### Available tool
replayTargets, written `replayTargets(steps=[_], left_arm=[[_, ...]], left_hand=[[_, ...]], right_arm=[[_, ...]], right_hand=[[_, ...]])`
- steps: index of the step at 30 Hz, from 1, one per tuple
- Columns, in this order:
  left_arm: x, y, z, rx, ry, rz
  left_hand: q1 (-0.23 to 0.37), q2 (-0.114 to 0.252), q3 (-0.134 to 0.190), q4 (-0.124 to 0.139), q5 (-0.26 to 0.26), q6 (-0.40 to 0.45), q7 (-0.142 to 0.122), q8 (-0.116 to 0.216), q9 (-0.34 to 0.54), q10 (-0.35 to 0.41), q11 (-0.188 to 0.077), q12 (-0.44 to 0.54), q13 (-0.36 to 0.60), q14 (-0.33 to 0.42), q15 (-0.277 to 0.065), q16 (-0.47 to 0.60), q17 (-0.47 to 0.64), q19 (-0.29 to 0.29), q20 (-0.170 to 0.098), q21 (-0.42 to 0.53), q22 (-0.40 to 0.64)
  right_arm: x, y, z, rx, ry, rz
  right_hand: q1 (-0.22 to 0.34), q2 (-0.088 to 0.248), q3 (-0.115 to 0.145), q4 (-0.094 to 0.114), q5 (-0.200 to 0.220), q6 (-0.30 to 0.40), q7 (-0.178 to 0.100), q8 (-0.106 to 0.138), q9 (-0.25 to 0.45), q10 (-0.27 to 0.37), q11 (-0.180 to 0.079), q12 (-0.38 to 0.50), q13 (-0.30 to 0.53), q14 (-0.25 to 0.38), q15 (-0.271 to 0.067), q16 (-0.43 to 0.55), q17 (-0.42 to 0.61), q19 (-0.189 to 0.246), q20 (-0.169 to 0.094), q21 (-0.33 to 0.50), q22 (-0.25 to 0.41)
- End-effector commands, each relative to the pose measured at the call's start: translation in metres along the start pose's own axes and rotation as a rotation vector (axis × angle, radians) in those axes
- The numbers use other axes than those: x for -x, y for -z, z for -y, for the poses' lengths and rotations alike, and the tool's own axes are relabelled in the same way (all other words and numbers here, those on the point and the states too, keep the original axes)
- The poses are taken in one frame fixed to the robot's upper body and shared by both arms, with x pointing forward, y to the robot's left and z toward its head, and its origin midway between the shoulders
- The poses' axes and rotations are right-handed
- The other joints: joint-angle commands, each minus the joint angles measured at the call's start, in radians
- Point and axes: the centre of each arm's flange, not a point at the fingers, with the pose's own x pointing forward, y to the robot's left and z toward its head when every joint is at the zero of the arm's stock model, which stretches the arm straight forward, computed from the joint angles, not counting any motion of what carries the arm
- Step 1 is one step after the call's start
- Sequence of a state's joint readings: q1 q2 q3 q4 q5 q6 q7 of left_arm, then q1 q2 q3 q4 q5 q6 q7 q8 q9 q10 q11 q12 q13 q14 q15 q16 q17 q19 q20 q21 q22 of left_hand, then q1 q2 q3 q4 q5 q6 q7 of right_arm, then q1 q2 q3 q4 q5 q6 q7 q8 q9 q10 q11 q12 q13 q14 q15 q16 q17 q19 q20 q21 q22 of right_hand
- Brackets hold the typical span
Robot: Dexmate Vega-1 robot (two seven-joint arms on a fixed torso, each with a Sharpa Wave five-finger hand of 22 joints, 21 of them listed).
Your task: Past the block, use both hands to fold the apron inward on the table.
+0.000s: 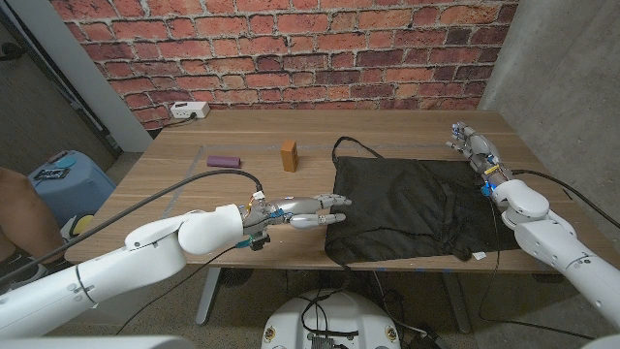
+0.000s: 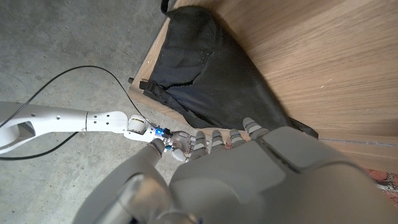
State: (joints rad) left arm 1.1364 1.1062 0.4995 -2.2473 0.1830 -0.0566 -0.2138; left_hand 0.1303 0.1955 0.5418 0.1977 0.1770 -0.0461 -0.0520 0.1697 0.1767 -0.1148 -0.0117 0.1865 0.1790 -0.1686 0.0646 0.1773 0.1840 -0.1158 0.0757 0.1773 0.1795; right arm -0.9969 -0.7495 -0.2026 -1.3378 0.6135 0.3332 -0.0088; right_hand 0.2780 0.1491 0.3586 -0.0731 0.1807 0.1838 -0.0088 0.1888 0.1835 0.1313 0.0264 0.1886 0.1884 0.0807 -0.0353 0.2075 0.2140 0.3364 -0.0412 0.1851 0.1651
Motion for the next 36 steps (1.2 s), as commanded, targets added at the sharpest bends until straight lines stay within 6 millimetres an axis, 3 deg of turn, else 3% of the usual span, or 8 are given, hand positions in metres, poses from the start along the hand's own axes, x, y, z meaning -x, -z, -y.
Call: replayTargets(steps=[1,21,36], left_arm=[[-0.002,-0.005,0.011,-0.107,0.019,-0.023],[-0.009,-0.015,0.025,-0.202,0.041,-0.042],[-0.013,-0.013,0.032,-0.201,0.112,-0.048]], left_hand=[[-0.047,0.016,0.015,0.006,0.003,-0.034,-0.003,0.001,0.002,-0.035,0.005,-0.004,0.001,-0.048,0.013,0.0,0.003,-0.064,0.005,-0.004,0.002],[-0.133,0.01,0.053,0.011,-0.001,-0.14,-0.013,-0.001,0.001,-0.076,-0.007,-0.001,0.0,-0.107,0.017,0.001,0.003,-0.193,-0.006,-0.004,0.003],[-0.146,0.004,0.048,0.013,-0.003,-0.142,-0.018,0.006,0.001,-0.069,-0.01,0.005,0.0,-0.108,0.019,0.007,0.004,-0.209,-0.006,0.003,0.004]], right_arm=[[0.001,0.011,0.012,0.0,0.017,0.002],[0.002,0.021,0.033,-0.003,0.032,0.021],[-0.003,0.021,0.047,0.039,0.023,0.015]], right_hand=[[0.01,0.006,0.001,-0.003,-0.002,-0.006,0.001,0.001,0.005,-0.004,-0.001,0.005,0.005,-0.004,-0.016,0.003,-0.001,-0.002,-0.041,0.003,0.003],[0.01,0.006,0.0,-0.005,-0.002,-0.014,0.002,0.0,0.004,-0.015,0.001,0.002,0.004,-0.013,-0.016,0.001,-0.001,-0.012,-0.04,0.0,0.003],[0.01,0.006,-0.001,-0.006,-0.001,-0.028,0.004,-0.004,0.004,-0.029,0.002,-0.001,0.004,-0.025,-0.018,-0.002,-0.001,-0.021,-0.042,-0.001,0.004]])
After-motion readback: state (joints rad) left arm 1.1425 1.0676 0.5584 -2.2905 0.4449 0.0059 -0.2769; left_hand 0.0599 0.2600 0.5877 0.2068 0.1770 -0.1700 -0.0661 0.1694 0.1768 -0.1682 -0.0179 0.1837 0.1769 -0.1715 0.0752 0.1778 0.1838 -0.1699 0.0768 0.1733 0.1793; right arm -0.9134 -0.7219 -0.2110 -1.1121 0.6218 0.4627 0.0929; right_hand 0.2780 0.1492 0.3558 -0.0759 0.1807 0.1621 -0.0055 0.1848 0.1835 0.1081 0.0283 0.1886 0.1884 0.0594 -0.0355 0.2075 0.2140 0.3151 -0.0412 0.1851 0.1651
